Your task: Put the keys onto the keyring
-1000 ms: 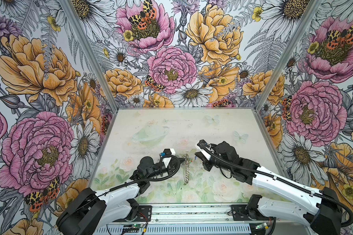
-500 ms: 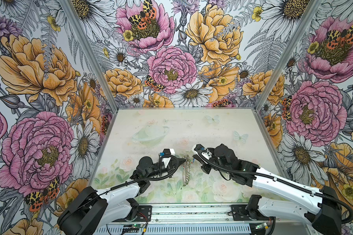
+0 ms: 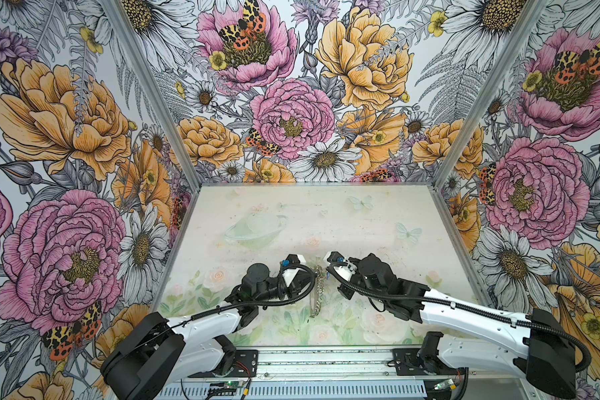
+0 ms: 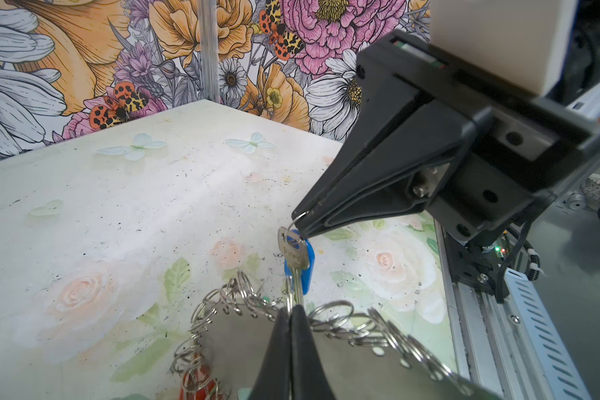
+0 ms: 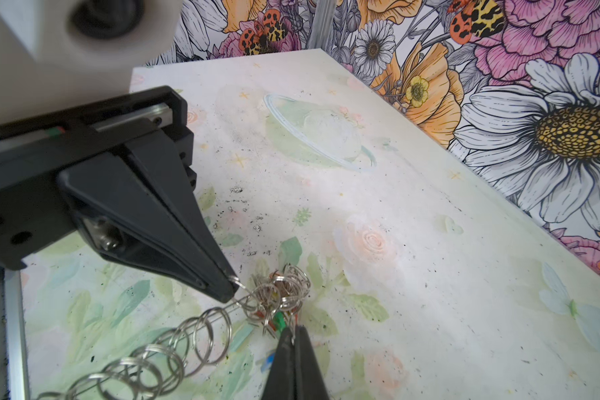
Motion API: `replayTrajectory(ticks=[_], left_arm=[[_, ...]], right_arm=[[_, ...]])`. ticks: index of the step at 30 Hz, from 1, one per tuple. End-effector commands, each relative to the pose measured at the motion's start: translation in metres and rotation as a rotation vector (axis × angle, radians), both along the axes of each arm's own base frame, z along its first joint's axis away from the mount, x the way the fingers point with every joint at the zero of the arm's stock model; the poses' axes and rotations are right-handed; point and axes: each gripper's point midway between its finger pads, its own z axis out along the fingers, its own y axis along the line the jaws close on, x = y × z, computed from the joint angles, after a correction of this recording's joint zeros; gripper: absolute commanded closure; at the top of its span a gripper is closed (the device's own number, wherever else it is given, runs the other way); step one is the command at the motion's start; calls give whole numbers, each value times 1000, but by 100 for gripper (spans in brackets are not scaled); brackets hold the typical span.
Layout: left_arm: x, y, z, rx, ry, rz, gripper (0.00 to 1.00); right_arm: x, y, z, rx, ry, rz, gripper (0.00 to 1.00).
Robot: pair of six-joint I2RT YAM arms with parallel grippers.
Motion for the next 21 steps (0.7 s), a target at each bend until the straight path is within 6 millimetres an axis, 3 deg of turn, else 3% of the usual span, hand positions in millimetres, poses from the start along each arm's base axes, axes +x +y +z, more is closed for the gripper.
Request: replayTrajectory(ticks=[1, 21], left_arm=[[9, -3, 21, -17, -76, 23, 100], [12, -9, 19, -29, 19, 7, 100]], right_arm=[[3, 4, 9, 49, -32, -12, 100], [0, 1, -7, 17, -39, -14, 100]])
